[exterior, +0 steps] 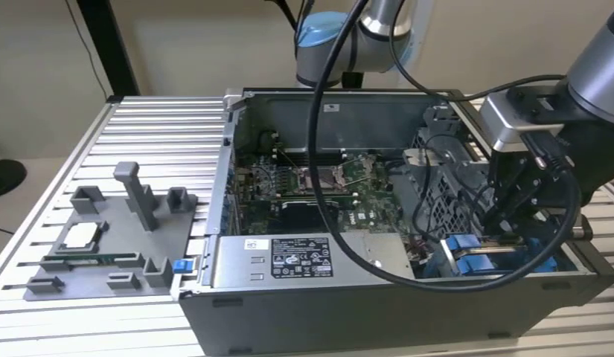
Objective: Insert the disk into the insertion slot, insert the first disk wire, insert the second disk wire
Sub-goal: 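Insert the second disk wire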
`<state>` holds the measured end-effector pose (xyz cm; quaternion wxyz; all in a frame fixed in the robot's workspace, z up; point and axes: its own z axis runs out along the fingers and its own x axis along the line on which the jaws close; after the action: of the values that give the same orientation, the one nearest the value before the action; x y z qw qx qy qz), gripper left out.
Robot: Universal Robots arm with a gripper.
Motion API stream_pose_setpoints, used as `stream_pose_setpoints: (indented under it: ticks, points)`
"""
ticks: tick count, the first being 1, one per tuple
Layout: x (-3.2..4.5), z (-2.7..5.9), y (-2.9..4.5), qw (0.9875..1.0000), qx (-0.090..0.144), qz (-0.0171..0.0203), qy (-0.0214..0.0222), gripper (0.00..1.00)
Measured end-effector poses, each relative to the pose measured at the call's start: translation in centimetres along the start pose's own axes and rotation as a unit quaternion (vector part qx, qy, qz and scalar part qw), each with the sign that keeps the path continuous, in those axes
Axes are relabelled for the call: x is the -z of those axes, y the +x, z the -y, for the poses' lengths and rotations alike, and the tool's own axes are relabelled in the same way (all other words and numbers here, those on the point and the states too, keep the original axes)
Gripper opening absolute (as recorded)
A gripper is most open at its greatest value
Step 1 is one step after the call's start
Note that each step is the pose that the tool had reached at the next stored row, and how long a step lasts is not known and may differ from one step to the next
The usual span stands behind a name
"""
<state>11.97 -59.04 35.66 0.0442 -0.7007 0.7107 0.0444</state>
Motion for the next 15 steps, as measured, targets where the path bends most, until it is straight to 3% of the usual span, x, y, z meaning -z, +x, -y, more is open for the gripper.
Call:
stream_pose_setpoints:
  ticks: [6,10,15]
  points:
    - [-0.41,0.00,0.04,0.9996,0.023,0.0003,0.0153,0.00]
    - [-0.62,0.00,0.06,0.9992,0.029,0.0002,0.0282,0.00]
    - [-0.68,0.00,0.07,0.9992,0.029,0.0002,0.0284,0.00]
